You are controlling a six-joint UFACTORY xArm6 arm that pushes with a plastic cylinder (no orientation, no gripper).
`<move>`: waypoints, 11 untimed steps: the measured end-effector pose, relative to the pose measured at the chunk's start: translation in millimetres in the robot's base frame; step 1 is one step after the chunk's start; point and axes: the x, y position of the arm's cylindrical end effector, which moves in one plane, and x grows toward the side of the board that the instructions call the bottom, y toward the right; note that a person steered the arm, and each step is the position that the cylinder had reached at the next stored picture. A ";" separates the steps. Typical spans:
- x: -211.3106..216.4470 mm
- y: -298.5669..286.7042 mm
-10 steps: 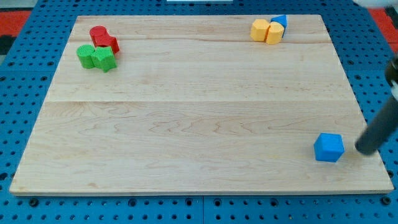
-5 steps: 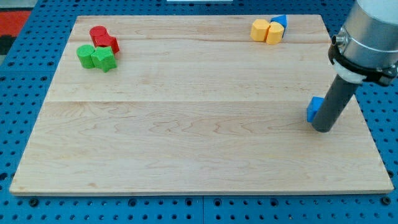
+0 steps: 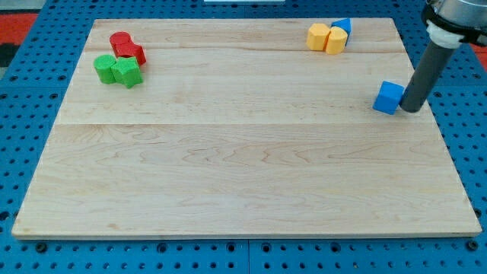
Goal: Move the blue cube towards the group of blocks
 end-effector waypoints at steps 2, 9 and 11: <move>-9.8 -14.2; -69.2 -91.4; -109.9 -132.5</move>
